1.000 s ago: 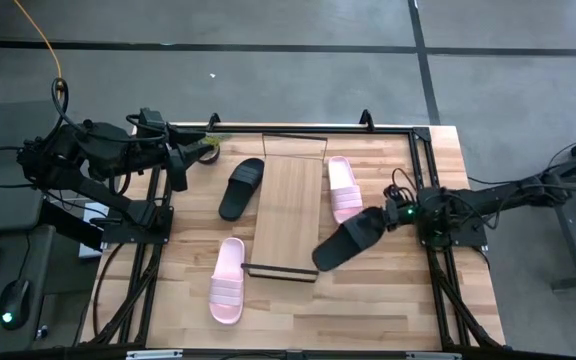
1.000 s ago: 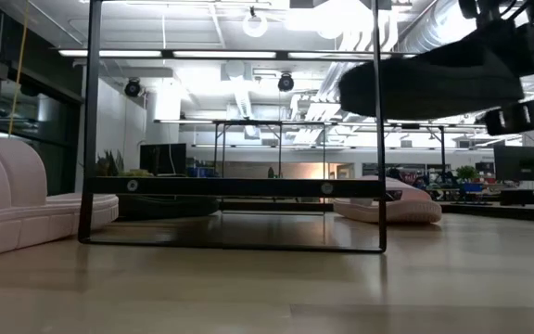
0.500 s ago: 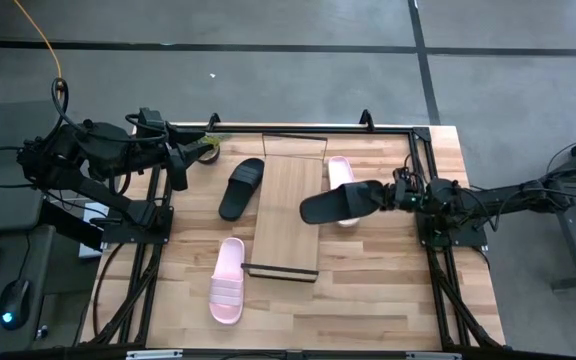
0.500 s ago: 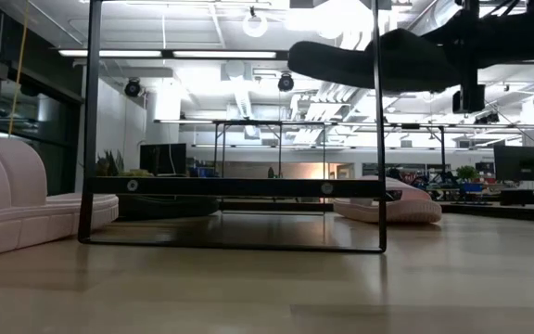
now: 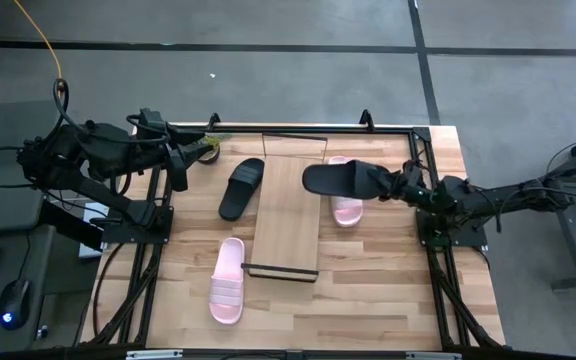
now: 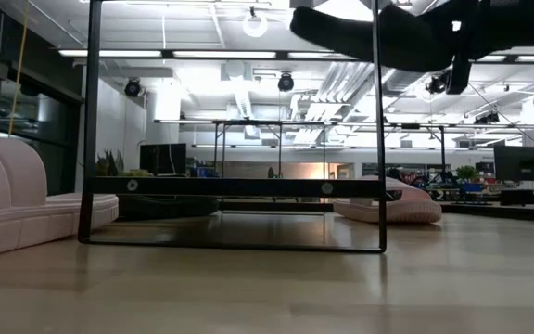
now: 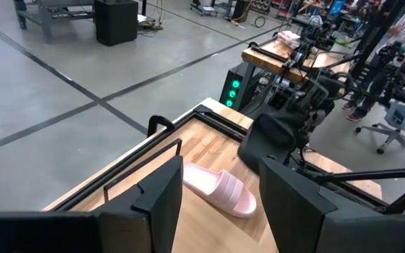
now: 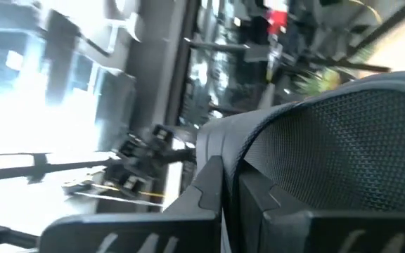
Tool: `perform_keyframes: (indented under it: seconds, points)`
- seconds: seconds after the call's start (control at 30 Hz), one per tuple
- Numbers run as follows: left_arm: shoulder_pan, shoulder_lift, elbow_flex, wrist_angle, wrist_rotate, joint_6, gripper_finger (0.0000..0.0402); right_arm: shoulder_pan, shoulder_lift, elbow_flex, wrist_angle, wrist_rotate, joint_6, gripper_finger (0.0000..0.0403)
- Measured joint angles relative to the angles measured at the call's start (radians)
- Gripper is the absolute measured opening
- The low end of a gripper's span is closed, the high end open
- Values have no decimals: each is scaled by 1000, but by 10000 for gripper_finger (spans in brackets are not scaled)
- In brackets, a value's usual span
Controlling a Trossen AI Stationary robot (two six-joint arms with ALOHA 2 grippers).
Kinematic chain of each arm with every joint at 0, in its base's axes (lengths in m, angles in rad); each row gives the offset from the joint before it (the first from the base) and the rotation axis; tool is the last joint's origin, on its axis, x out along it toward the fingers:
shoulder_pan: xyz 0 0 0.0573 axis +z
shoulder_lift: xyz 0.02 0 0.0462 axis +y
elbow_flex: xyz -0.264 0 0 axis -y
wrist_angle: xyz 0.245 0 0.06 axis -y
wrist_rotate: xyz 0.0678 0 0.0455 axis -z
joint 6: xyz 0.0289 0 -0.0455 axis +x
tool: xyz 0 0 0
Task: Pick and place slides into the shelf
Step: Put the bottom black slide on the shelf
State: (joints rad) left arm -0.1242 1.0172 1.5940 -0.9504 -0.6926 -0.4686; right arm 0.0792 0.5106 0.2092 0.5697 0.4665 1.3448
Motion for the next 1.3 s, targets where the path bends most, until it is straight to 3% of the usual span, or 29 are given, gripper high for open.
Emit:
perform_keyframes:
  seconds: [0.27,0.63,0.83,1.13,1.3]
  points:
    - [0,0,0,-1,0,-1,172,139,63,23,13,156,-3,0]
    - [0,0,0,-4,0,0,172,254,366,290,-49,331,-61,0]
    - [0,0,0,-4,1,0,172,287,516,404,-122,449,51,0]
    - [0,0,0,-27,4,0,172,345,659,425,-136,455,224,0]
    - [0,0,0,-39,4,0,172,386,705,425,-131,511,290,0]
